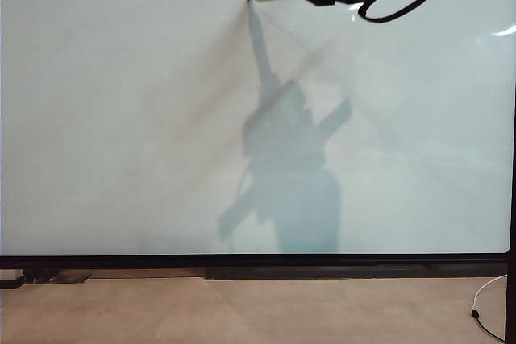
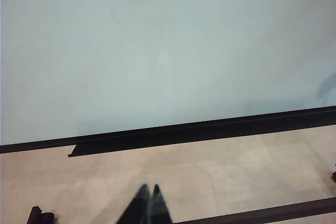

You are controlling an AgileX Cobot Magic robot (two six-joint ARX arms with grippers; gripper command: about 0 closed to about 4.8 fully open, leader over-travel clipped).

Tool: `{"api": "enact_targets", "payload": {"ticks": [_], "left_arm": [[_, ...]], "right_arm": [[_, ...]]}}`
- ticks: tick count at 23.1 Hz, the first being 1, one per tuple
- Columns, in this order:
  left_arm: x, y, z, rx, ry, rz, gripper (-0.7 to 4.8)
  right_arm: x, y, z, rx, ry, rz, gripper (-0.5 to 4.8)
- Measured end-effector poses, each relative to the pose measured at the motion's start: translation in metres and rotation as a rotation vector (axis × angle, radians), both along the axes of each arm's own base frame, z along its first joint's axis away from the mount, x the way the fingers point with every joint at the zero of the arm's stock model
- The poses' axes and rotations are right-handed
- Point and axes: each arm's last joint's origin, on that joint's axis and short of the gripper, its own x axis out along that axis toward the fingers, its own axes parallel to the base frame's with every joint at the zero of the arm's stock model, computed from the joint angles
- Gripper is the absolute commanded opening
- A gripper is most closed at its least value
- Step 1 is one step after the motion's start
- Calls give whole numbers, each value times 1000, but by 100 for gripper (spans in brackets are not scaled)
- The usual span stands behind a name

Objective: Pick up the pen on the shelf to the right of the whiteboard and draw a triangle.

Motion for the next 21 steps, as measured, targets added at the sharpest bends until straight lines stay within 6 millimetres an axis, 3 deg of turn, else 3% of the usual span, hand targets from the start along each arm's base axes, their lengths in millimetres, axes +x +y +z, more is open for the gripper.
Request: {"api": "enact_targets", "payload": {"ticks": [21], "left_arm": [[0, 0, 0, 0, 0, 0, -5]], "right_arm": [[14, 16, -32, -39, 77, 62, -5]]}}
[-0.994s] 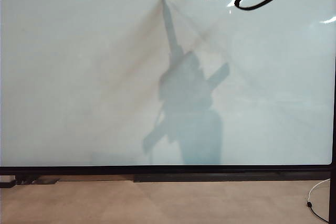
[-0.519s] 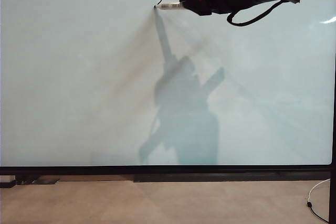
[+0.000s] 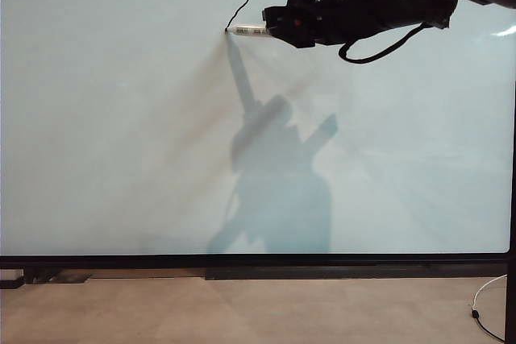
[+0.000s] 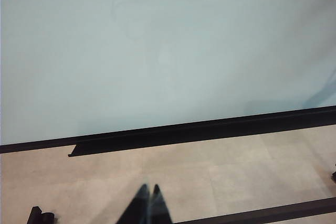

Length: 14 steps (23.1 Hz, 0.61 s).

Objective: Pick up the pen on the shelf to the right of the whiteboard and draw a triangle.

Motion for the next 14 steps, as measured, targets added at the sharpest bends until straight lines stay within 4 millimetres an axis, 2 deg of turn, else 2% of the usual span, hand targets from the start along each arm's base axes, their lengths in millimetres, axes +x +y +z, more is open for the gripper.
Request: {"api": "enact_targets", "payload": {"ticks": [14], "left_arm": [[0, 0, 0, 0, 0, 0, -5]], "right_arm": [[11, 16, -32, -2, 85, 51, -5]]}}
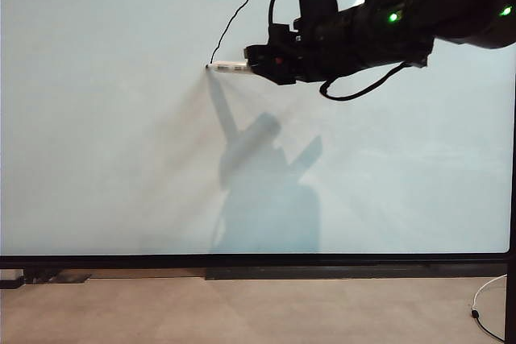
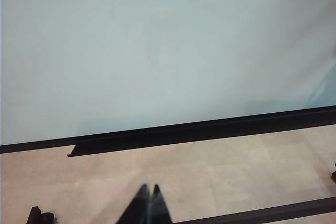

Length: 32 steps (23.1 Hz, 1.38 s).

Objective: Pick up the pen on the shelf to the right of the whiteboard and draw a triangle.

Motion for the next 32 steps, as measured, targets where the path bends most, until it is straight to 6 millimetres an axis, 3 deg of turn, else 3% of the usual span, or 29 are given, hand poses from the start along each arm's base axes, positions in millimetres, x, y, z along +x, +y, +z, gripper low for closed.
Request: {"api": "enact_targets", "payload": {"ticks": [16, 32], "left_arm": [[0, 0, 0, 0, 0, 0, -5], [0, 0, 0, 0, 0, 0, -5]], "right_arm": [[9, 28, -29, -14, 67, 74, -5], [17, 36, -44, -25, 109, 91, -5]]}}
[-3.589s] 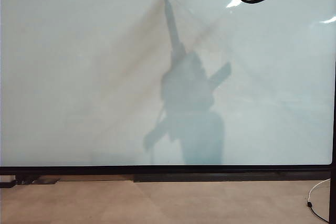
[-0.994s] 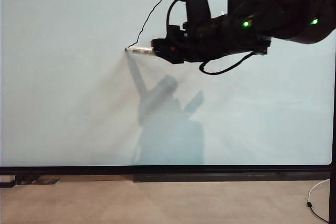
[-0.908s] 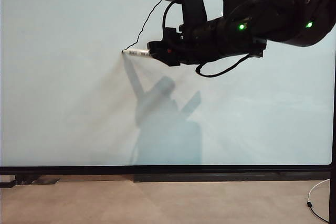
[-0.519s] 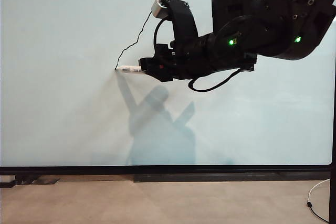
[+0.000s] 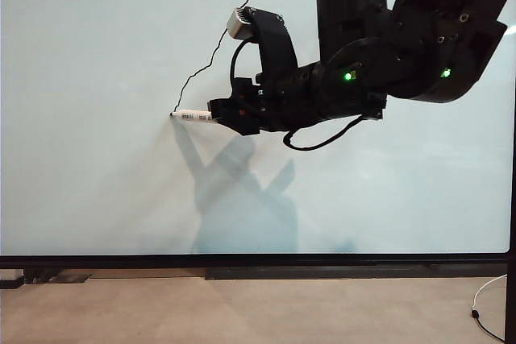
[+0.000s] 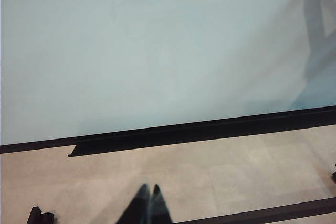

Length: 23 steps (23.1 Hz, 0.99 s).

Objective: Pick up the pen on the shelf to the right of the whiteboard and draw a triangle.

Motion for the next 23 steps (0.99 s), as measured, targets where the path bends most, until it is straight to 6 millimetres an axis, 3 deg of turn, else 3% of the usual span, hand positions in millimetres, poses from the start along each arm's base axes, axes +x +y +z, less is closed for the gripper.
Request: {"api": "enact_targets", "payload": {"ticks": [23], "left_arm": [[0, 0, 0, 0, 0, 0, -5]], "right_arm": [[0, 6, -15, -18, 47, 3, -5]]}}
